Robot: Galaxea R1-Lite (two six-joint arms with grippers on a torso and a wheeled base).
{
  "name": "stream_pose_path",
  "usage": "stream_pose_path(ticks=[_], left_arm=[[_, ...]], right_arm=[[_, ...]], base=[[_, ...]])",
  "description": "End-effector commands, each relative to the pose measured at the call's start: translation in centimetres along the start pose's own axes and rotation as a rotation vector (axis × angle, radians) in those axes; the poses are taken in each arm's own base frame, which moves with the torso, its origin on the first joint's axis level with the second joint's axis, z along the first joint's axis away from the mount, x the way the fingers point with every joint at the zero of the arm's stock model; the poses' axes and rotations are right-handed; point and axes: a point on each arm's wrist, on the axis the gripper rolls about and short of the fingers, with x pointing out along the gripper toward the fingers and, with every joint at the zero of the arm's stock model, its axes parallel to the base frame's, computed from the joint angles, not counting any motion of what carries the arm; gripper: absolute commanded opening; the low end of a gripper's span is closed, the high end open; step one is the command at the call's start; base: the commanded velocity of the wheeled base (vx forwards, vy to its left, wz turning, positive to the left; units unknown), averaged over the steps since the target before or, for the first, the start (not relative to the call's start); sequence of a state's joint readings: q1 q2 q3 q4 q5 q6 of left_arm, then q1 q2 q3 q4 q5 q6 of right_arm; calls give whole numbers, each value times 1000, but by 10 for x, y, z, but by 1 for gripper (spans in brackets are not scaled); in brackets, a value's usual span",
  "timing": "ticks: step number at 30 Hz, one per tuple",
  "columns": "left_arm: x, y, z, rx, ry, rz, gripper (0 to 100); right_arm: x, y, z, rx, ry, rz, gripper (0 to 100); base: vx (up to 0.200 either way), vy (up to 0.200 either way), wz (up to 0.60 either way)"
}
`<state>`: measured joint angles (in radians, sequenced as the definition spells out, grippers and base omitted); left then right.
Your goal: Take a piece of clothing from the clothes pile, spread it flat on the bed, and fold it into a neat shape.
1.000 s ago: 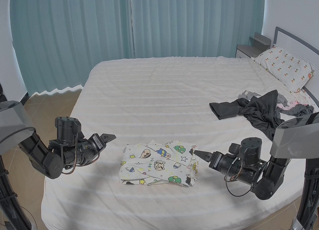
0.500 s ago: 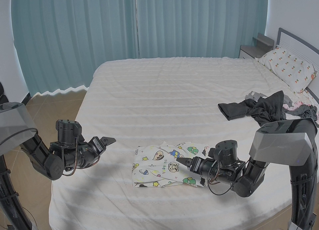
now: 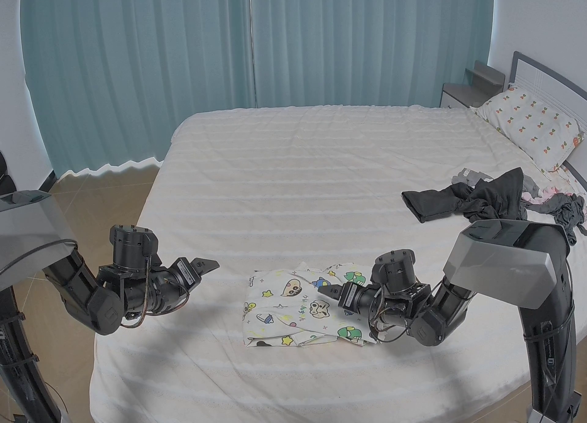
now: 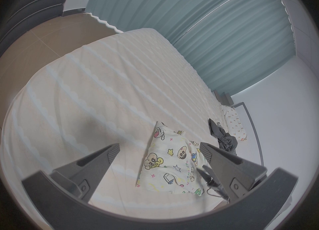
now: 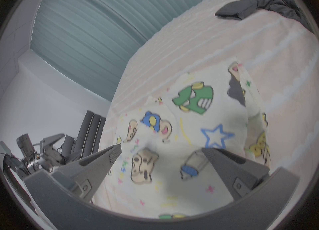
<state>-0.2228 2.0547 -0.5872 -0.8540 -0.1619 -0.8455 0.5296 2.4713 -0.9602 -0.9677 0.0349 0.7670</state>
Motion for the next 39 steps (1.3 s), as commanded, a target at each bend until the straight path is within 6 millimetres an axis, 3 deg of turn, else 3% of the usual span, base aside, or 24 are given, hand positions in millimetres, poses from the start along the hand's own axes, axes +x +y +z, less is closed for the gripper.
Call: stream_pose_path(ticks=[1,6,8,11,14,17,23,25,28,31,39], left_arm=[[1,1,-1,-1,4,3,100],[2,2,-2,0,8,5,100],[3,2,-3,0,10,6,100],[3,3,-3,-1,6,9,100],[3,4,-3,-1,4,9,100],[3,4,-4,0,7,8,100],[4,5,-4,-1,10,12,100],[4,5,-5,-1,14,9,100],[4,5,-5,-1,16,7,100],[5,5,-5,-1,17,8,100],[5,6,-5,-1,19,10,100]], right_arm=[[14,0,18,-7,-110,-10,100],[14,0,50,-2,-231,27,100],[15,0,53,0,-242,29,100],[35,-18,73,28,-346,13,100],[35,-30,76,36,-406,-9,100],[27,-37,72,41,-389,-31,100],[-5,-31,63,43,-325,-20,100],[-35,-22,48,24,-210,48,100],[-56,-17,33,11,-113,103,100],[-60,-17,15,-3,-41,103,100],[-53,-20,-7,-15,32,85,100]], base=[[0,0,0],[0,0,0],[0,0,0],[0,0,0],[0,0,0],[0,0,0],[0,0,0],[0,0,0],[0,0,0],[0,0,0],[0,0,0]])
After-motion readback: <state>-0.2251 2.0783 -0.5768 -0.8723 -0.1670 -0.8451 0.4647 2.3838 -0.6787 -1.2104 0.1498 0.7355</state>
